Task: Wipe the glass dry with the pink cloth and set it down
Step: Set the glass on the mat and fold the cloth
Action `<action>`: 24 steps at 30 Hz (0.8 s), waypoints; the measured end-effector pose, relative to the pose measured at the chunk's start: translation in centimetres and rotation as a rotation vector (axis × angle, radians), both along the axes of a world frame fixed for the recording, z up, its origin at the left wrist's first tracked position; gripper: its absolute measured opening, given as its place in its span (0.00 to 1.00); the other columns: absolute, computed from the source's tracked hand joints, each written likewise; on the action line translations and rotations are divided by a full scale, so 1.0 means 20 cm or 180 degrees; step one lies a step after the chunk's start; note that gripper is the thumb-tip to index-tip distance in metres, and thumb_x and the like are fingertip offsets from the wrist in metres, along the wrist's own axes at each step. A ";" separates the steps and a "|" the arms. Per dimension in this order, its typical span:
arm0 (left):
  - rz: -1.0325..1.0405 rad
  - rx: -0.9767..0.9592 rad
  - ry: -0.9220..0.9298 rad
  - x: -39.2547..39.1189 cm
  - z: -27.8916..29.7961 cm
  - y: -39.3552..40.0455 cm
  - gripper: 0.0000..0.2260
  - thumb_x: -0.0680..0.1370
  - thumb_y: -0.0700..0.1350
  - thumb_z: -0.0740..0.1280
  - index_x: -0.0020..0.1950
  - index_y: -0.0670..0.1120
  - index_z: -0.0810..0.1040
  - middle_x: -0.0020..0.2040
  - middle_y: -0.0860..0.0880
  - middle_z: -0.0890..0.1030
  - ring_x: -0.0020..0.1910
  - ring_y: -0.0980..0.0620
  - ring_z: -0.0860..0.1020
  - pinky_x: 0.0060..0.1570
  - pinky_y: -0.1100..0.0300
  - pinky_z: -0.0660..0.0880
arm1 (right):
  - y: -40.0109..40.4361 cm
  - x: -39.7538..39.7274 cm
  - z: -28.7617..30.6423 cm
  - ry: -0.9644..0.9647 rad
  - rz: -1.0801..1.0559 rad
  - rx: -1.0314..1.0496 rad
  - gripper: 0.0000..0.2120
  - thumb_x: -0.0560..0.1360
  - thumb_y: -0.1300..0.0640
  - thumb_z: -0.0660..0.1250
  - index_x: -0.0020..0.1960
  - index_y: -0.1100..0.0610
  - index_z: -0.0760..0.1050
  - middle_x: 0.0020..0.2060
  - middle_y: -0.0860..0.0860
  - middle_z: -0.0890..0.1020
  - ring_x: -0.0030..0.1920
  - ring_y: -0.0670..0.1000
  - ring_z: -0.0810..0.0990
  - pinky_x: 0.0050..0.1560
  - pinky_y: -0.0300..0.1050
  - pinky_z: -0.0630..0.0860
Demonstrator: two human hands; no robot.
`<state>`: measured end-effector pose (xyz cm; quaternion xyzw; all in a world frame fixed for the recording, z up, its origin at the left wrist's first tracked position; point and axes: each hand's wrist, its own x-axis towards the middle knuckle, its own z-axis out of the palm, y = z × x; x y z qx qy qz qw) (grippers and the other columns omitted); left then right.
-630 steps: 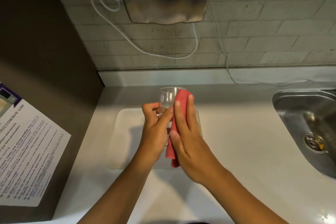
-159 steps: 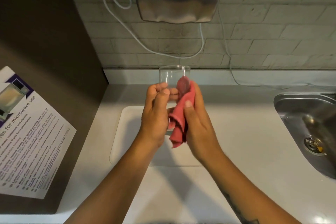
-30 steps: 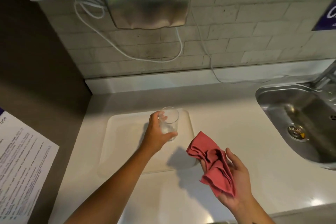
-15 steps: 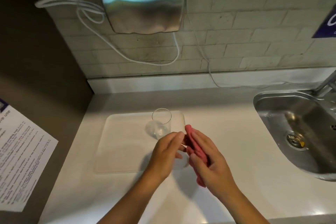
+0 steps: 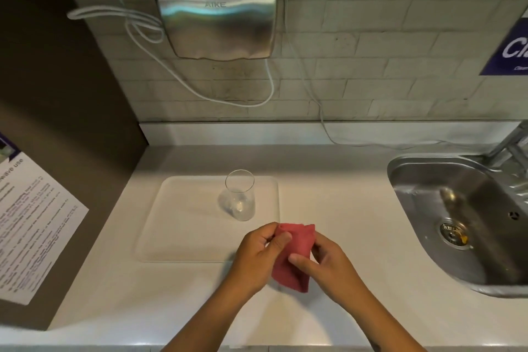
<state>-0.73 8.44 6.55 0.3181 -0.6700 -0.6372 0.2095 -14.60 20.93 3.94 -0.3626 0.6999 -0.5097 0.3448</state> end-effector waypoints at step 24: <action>-0.0072 -0.1892 -0.2683 -0.56 -0.25 -0.30 0.13 0.85 0.51 0.66 0.66 0.46 0.78 0.59 0.46 0.84 0.48 0.45 0.80 0.44 0.53 0.76 | -0.42 -0.38 -0.16 0.2171 0.0329 0.2153 0.28 0.85 0.44 0.67 0.76 0.60 0.65 0.70 0.59 0.75 0.69 0.62 0.79 0.67 0.60 0.82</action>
